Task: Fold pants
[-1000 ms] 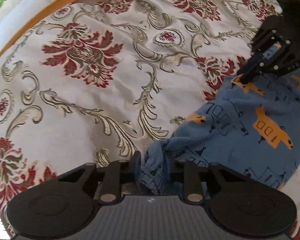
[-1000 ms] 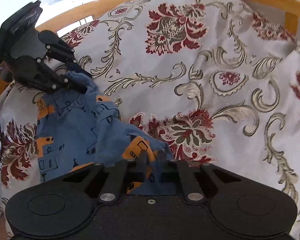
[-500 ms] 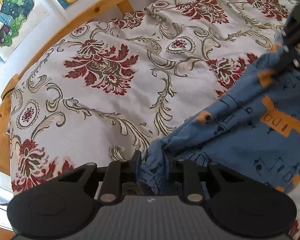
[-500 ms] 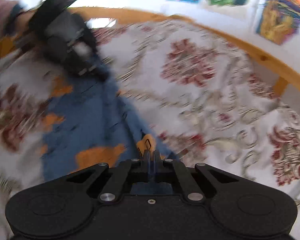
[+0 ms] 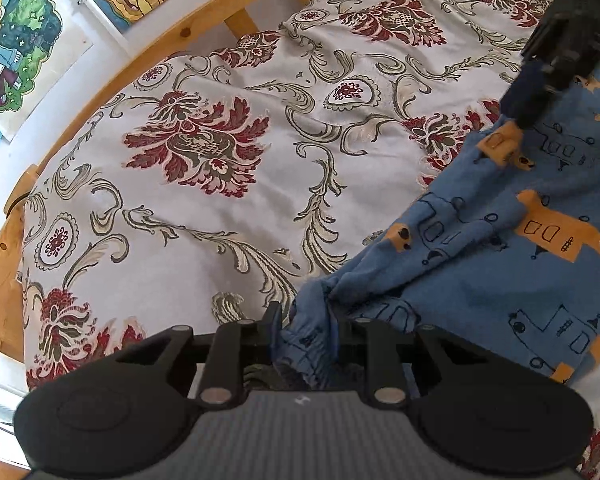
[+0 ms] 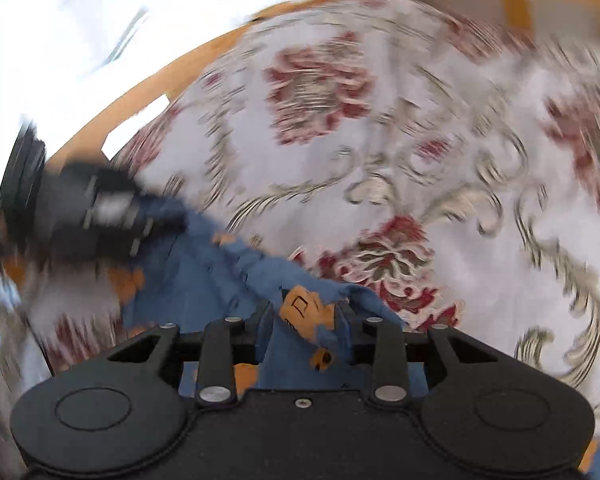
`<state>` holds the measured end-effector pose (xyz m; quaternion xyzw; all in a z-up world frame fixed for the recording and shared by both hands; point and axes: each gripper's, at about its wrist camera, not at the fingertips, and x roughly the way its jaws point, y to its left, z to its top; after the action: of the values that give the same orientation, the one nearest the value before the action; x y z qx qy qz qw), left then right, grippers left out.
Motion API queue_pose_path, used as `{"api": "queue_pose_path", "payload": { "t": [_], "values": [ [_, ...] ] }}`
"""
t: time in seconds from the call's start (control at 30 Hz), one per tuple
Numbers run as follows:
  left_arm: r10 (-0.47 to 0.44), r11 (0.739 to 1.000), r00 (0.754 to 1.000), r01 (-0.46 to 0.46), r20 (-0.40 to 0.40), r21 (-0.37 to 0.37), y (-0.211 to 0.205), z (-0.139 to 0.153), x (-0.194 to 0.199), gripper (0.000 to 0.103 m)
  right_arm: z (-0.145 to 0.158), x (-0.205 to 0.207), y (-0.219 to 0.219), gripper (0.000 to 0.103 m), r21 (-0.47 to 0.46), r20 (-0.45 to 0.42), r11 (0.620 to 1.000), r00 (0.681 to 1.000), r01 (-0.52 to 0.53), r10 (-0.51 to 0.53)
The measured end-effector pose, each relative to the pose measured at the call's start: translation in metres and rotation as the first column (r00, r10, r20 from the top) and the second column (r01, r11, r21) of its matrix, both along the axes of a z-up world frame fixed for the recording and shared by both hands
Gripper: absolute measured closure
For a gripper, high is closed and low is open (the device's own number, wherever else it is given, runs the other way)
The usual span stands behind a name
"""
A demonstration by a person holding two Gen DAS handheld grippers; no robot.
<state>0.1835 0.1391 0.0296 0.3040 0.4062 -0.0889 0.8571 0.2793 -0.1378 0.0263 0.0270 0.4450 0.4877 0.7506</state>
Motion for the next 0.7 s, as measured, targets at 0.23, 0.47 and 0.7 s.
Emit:
{"api": "queue_pose_path", "payload": {
  "t": [0.23, 0.47, 0.7],
  "values": [
    [-0.002, 1.0, 1.0, 0.002, 0.003, 0.002, 0.0, 0.0, -0.001, 0.076, -0.038, 0.057, 0.011, 0.066, -0.044, -0.362, 0.989, 0.92, 0.141, -0.147],
    [0.004, 1.0, 1.0, -0.004, -0.001, -0.022, 0.003, 0.003, 0.001, 0.076, -0.042, 0.064, 0.026, 0.097, -0.08, -0.434, 0.984, 0.883, 0.161, -0.18],
    [0.056, 0.995, 0.998, -0.058, -0.026, -0.086, 0.013, 0.005, 0.012, 0.075, -0.014, 0.072, 0.032, 0.098, -0.03, -0.209, 0.986, 0.963, 0.165, -0.167]
  ]
}}
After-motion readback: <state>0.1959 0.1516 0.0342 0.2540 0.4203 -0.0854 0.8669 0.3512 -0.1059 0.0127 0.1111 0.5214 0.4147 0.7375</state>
